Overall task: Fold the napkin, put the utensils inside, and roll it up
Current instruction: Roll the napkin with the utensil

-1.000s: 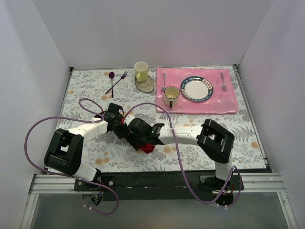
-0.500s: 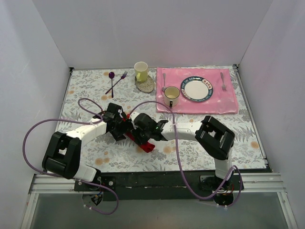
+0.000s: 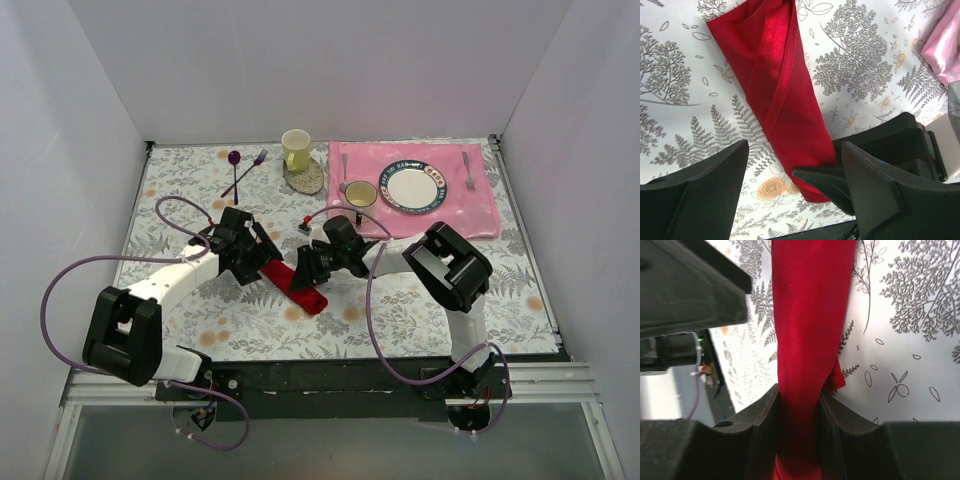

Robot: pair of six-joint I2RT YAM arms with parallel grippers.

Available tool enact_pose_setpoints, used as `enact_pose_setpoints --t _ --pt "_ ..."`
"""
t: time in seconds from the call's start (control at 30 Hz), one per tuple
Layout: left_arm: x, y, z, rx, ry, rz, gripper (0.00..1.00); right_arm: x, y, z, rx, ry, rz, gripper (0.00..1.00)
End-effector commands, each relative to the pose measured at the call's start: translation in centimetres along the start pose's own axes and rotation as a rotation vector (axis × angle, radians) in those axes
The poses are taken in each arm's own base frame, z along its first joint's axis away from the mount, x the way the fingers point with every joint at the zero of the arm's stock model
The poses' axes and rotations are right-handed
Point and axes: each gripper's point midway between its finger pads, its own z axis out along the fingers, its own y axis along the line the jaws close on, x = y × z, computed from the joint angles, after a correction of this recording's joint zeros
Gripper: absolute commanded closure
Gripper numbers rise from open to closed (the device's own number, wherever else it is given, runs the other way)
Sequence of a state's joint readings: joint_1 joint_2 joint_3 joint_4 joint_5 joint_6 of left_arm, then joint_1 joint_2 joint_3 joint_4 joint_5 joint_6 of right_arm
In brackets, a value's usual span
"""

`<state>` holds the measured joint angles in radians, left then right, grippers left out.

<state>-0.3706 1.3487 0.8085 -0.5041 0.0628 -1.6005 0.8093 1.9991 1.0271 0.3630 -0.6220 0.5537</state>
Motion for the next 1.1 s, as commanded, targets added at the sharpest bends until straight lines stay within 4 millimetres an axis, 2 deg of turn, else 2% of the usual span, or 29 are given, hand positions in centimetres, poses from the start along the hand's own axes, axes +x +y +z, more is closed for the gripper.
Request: enact_pose_setpoints --t 0.0,0.27,0.37,0.47,0.5,0.57,0.6,0.77,0.8,0.83,0.87,0.9,0.93,0.97,1.03,1.07 --pt "0.7 -1.0 1.4 0.02 0.057 0.007 0.25 1.4 1.3 0.1 -0.134 0.042 0.099 0.61" --pt "2.2 0.5 3.3 -0.05 0.099 0.025 0.27 1.6 0.5 -0.1 -0.161 0.038 0.173 0.61" --pt "2.4 0.4 4.0 -0.06 0.097 0.021 0.29 1.6 0.5 0.0 -0.153 0.035 0.165 0.6" --pt "2.5 0.8 4.5 -0.078 0.1 0.011 0.36 1.3 0.3 -0.2 -0.126 0.032 0.149 0.58" --pt "2.6 0.9 4.6 -0.084 0.098 0.011 0.42 1.3 0.2 -0.4 -0.106 0.041 0.151 0.55" --pt "2.3 1.1 4.6 -0.094 0.079 0.009 0.48 1.0 -0.3 -0.4 -0.063 0.037 0.111 0.52" --pt "2.3 1.3 4.6 -0.099 0.075 0.008 0.53 1.0 -0.3 -0.7 -0.042 0.045 0.113 0.46" --pt "2.1 1.4 4.4 -0.101 0.068 0.019 0.62 0.1 -0.1 -1.7 0.054 0.05 -0.045 0.3" --pt "2.1 1.3 4.3 -0.097 0.069 0.021 0.63 -0.2 -0.2 -1.9 0.084 0.051 -0.079 0.29" --pt "2.1 1.3 4.2 -0.097 0.072 0.024 0.63 0.3 -1.2 -2.4 0.162 0.076 -0.082 0.27" --pt "2.2 1.3 4.1 -0.094 0.074 0.027 0.64 -0.9 -0.2 -2.6 0.19 0.055 -0.142 0.24" --pt "2.2 1.3 4.0 -0.092 0.074 0.027 0.64 -0.9 -0.3 -2.9 0.237 0.067 -0.208 0.23" --pt "2.3 1.3 4.0 -0.09 0.077 0.027 0.63 -0.9 -1.2 -3.6 0.337 0.07 -0.235 0.21" --pt "2.3 1.2 4.0 -0.087 0.078 0.026 0.64 -1.5 0.2 -3.6 0.359 0.055 -0.296 0.17" --pt "2.5 1.2 3.9 -0.085 0.088 0.026 0.64 -2.0 0.1 -4.1 0.458 0.033 -0.369 0.14" --pt "2.5 1.0 3.8 -0.08 0.089 0.027 0.64 -1.7 1.2 -3.9 0.481 0.04 -0.402 0.12"
